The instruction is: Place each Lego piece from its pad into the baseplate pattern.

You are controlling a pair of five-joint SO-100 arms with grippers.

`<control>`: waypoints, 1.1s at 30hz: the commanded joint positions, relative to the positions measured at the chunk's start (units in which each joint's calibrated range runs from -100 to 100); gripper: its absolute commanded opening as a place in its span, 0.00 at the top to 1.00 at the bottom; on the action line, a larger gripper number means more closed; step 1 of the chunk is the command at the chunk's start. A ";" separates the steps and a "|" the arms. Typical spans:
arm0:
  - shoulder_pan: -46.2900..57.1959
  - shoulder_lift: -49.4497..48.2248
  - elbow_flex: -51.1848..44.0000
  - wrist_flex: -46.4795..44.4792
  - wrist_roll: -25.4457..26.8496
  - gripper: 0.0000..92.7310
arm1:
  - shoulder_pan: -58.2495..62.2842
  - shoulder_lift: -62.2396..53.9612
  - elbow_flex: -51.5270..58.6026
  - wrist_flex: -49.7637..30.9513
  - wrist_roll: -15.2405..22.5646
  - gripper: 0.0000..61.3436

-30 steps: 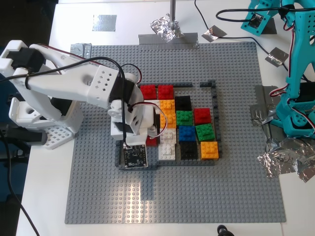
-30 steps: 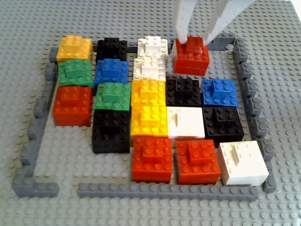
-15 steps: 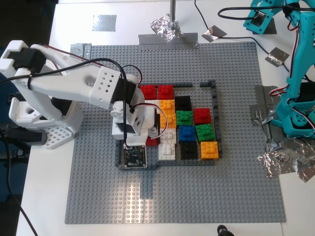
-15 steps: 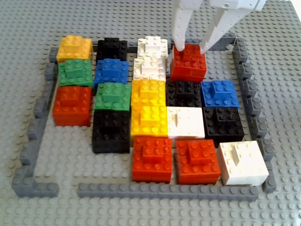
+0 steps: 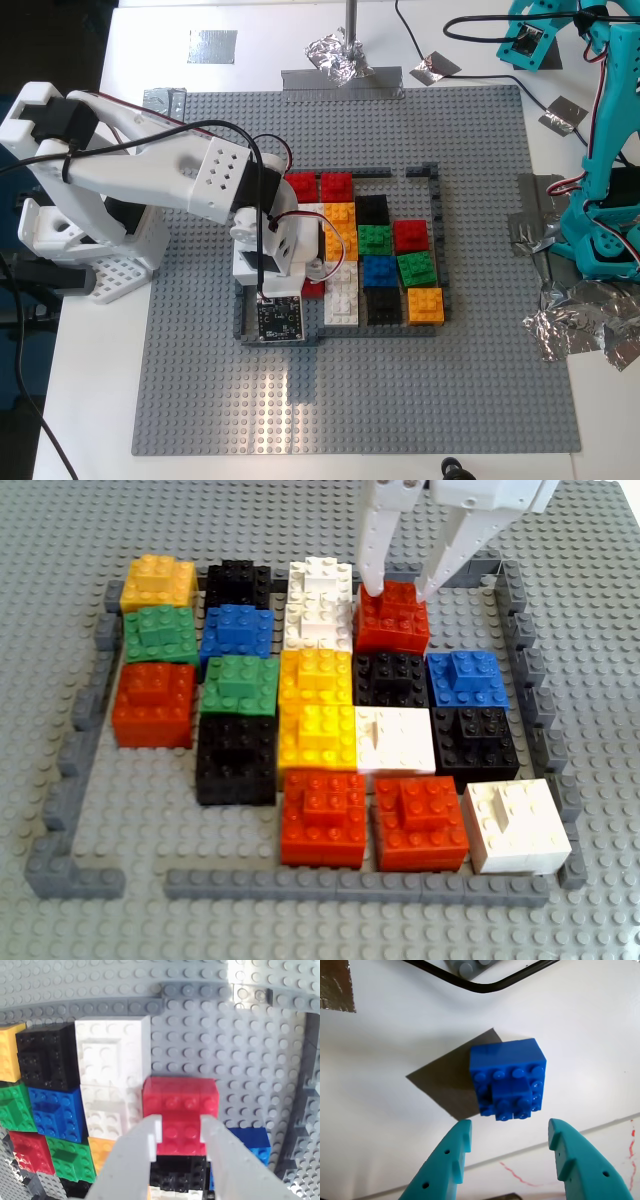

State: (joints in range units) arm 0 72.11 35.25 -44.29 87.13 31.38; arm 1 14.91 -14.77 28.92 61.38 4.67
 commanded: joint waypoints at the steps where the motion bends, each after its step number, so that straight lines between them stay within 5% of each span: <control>1: -0.76 1.06 -1.26 -0.23 0.53 0.81 | -0.94 -0.34 -0.61 -0.93 0.00 1.00; 11: -1.34 3.98 -4.87 0.09 0.63 0.82 | -1.74 0.26 -0.61 -1.09 -0.10 0.98; 15: -1.41 3.89 -4.87 0.09 0.68 0.88 | -1.74 0.35 -0.79 -1.17 -0.44 0.83; 25: -1.34 3.81 -4.96 0.26 0.68 0.93 | -3.41 0.09 -9.64 5.66 -1.03 0.85; 33: -3.08 -1.60 -4.42 0.42 0.29 0.93 | -8.20 -3.60 -23.54 18.44 -0.88 1.00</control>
State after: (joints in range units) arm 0 70.26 39.90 -47.41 87.13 31.80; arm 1 9.27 -13.82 14.70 74.18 3.59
